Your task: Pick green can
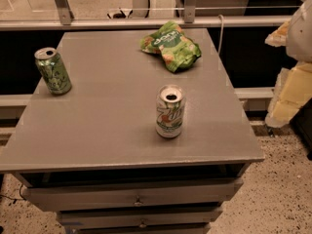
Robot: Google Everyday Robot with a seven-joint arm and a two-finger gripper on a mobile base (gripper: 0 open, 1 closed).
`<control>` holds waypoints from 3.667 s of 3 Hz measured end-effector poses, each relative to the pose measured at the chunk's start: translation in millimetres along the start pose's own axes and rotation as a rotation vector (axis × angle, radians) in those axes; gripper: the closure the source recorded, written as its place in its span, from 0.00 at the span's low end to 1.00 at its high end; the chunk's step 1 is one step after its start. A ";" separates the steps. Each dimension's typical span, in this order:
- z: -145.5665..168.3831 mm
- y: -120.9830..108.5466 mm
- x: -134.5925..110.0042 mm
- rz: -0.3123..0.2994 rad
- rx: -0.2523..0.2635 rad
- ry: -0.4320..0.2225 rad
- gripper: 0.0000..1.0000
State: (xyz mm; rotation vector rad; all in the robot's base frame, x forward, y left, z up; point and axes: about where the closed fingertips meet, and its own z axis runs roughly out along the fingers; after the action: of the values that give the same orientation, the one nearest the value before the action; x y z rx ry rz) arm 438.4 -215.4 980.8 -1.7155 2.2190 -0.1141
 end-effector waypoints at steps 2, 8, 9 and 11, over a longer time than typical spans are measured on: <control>1.1 -4.3 -6.6 0.000 0.007 -0.023 0.00; 55.2 -69.4 -240.6 0.013 -0.188 -0.715 0.00; 69.4 -81.6 -290.4 -0.015 -0.199 -0.827 0.00; 135.5 -72.8 -404.6 -0.106 -0.302 -0.972 0.00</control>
Offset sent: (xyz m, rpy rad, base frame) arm 0.0142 0.0113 -0.0020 0.0473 -0.0108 0.0127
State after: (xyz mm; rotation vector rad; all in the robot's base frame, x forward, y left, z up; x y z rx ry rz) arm 635.9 169.1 957.8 -1.5236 1.4481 0.8768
